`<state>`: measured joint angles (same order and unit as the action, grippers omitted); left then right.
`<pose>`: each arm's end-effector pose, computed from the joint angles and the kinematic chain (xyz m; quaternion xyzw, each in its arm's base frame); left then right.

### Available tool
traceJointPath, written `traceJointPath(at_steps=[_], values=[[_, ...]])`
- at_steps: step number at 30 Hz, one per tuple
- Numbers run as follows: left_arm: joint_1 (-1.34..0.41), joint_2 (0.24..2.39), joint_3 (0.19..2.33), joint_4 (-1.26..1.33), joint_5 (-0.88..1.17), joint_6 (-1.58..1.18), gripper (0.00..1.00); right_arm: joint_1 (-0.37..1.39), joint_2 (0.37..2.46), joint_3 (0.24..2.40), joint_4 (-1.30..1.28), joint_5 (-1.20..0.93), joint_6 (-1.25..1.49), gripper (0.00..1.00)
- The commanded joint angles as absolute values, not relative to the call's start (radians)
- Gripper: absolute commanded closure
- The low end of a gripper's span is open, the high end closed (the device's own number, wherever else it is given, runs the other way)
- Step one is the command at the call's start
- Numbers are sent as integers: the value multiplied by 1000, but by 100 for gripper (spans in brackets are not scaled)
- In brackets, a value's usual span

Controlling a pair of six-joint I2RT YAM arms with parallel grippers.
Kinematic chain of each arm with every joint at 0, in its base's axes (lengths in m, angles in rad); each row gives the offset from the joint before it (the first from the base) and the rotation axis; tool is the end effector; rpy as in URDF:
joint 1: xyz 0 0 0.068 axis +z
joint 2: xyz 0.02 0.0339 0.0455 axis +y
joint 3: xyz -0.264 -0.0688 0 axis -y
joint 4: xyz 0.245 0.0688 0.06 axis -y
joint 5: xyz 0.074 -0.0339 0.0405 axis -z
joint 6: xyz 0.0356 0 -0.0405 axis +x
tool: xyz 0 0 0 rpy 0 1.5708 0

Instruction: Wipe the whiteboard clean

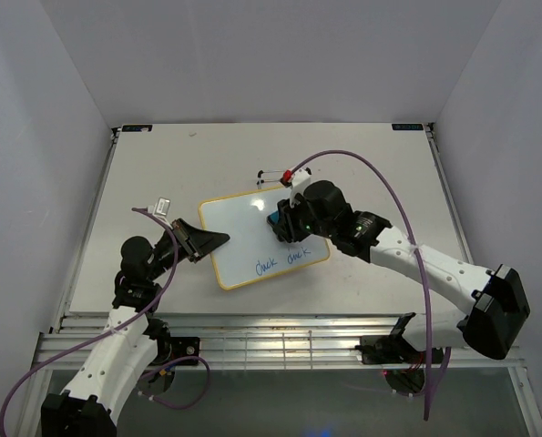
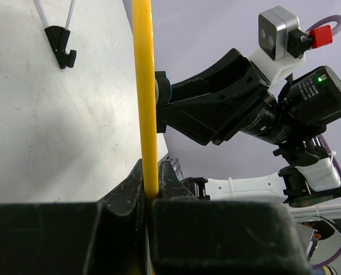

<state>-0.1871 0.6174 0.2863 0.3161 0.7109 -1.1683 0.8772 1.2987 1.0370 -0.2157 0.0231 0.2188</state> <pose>0.1498 -0.0520 0.2419 -0.0992 0.7042 -0.6056 0.3571 0.1915 0.2291 0.3120 -0.2705 0.8103 0.2624 0.4489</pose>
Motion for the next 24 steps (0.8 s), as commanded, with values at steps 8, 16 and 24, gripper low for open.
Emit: traceJointPath(at_steps=[8, 16, 24], values=[[-215, 558, 374, 624, 876, -1316, 100, 646, 1253, 902, -388, 282, 284, 92], [-215, 563, 365, 640, 864, -1327, 100, 637, 1214, 836, -286, 0, 232, 92], [-215, 561, 365, 646, 856, -1344, 100, 658, 1077, 729, -245, -69, 267, 92]])
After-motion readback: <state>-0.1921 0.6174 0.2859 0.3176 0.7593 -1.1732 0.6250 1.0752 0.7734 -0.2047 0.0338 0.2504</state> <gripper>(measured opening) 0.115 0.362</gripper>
